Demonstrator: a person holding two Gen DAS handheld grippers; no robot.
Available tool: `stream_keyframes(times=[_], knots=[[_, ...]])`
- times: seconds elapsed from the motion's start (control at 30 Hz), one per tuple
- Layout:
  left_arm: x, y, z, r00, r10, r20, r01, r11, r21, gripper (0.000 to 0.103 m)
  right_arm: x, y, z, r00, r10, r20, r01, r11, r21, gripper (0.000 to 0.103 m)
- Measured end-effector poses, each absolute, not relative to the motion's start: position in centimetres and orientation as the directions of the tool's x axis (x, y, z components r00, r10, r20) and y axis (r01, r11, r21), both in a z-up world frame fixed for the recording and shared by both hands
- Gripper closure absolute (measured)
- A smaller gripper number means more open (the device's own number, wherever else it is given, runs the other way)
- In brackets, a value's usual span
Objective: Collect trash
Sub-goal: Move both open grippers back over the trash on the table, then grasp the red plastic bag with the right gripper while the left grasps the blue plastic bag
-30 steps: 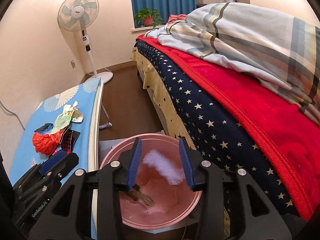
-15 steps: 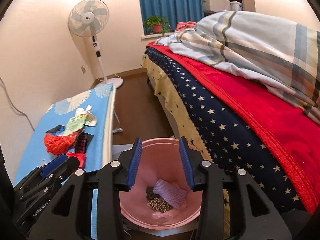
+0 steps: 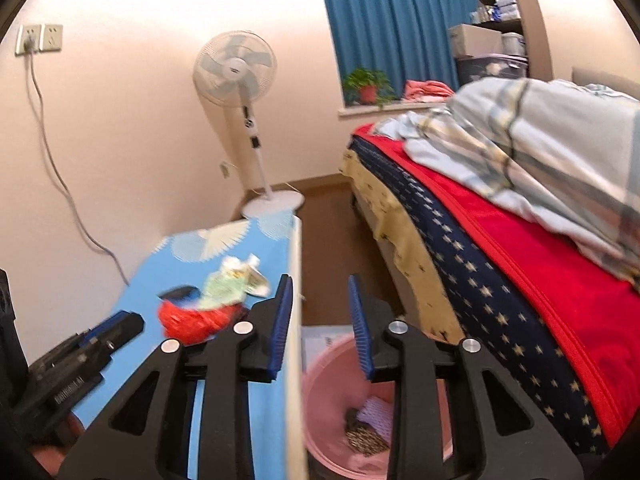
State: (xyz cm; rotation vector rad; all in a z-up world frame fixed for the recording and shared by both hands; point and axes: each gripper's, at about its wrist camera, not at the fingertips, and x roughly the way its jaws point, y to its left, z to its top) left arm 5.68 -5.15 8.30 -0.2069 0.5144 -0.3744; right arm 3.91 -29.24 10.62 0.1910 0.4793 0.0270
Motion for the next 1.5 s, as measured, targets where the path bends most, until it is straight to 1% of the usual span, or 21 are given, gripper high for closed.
stream_keyframes(times=[0.07,0.23,0.4,0.47,0.63,0.77,0.87,0.93,1.03,1.07,1.13,1.17,1.2,1.27,1.3,1.33,1.37,1.43,1.5], knots=[[6.5,-3.4,10.2,0.823,-0.372,-0.429,0.276,0.922,-0.271,0.082,5.1,-28.4,11.9,0.891,0.104,-0.442,-0.024,0.983,0.183,0.082],[9.8,1.2,14.5,0.846,-0.334,-0.414,0.255,0.938,-0.236,0.086,8.5,-26.9,14.7,0.89,0.189,-0.414,-0.12,0.975,0.188,0.088],[13.2,4.9,15.5,0.859,-0.301,-0.414,0.26,0.953,-0.155,0.087,12.2,-24.9,16.0,0.883,0.266,-0.386,-0.217,0.962,0.167,0.089],[14.8,6.3,14.5,0.857,-0.285,-0.43,0.257,0.958,-0.124,0.088,13.8,-23.8,15.4,0.869,0.297,-0.395,-0.252,0.954,0.163,0.089],[18.5,9.4,10.0,0.818,-0.308,-0.486,0.237,0.95,-0.202,0.088,16.7,-20.4,11.9,0.816,0.385,-0.432,-0.338,0.923,0.184,0.089],[20.4,9.9,5.9,0.769,-0.332,-0.546,0.248,0.942,-0.224,0.088,18.1,-17.3,7.3,0.75,0.449,-0.485,-0.396,0.893,0.214,0.089],[21.6,10.1,2.1,0.72,-0.341,-0.605,0.257,0.94,-0.224,0.088,18.7,-15.1,4.6,0.702,0.466,-0.538,-0.422,0.881,0.213,0.089],[22.1,10.3,0.5,0.694,-0.358,-0.625,0.248,0.933,-0.259,0.088,18.5,-13.8,3.4,0.688,0.476,-0.549,-0.442,0.874,0.203,0.089],[22.6,10.2,-1.4,0.663,-0.365,-0.654,0.24,0.931,-0.276,0.088,18.5,-12.1,1.8,0.648,0.496,-0.579,-0.476,0.856,0.2,0.087],[22.8,10.3,-2.0,0.653,-0.369,-0.662,0.232,0.929,-0.289,0.088,18.6,-11.5,1.2,0.635,0.499,-0.59,-0.487,0.851,0.195,0.084],[23.2,10.6,-2.8,0.647,-0.372,-0.666,0.214,0.926,-0.31,0.088,18.8,-10.7,0.3,0.619,0.496,-0.609,-0.497,0.848,0.184,0.071],[23.5,10.8,-3.1,0.647,-0.371,-0.666,0.205,0.926,-0.317,0.088,18.8,-10.3,0.0,0.611,0.496,-0.617,-0.498,0.846,0.187,0.06],[23.8,10.9,-3.5,0.645,-0.369,-0.67,0.192,0.926,-0.326,0.088,19.0,-10.0,-0.4,0.599,0.494,-0.63,-0.498,0.846,0.19,0.052],[24.3,10.8,-4.1,0.631,-0.377,-0.678,0.185,0.922,-0.34,0.087,19.7,-9.5,-1.1,0.577,0.485,-0.657,-0.499,0.846,0.187,0.046],[24.5,10.6,-4.3,0.626,-0.38,-0.681,0.185,0.921,-0.343,0.086,19.9,-9.3,-1.5,0.568,0.48,-0.669,-0.498,0.847,0.185,0.045],[24.8,10.4,-4.6,0.617,-0.39,-0.684,0.186,0.916,-0.355,0.079,20.0,-9.1,-1.9,0.56,0.474,-0.679,-0.496,0.849,0.183,0.045],[25.0,10.4,-4.8,0.611,-0.4,-0.683,0.187,0.912,-0.366,0.07,20.2,-8.9,-2.2,0.553,0.468,-0.689,-0.496,0.85,0.179,0.045],[25.4,9.9,-5.2,0.594,-0.417,-0.688,0.19,0.904,-0.383,0.061,20.5,-8.5,-2.9,0.539,0.452,-0.71,-0.499,0.851,0.164,0.045],[25.7,9.3,-5.9,0.577,-0.401,-0.711,0.184,0.912,-0.366,0.061,20.6,-8.1,-3.4,0.53,0.437,-0.727,-0.501,0.853,0.147,0.045]])
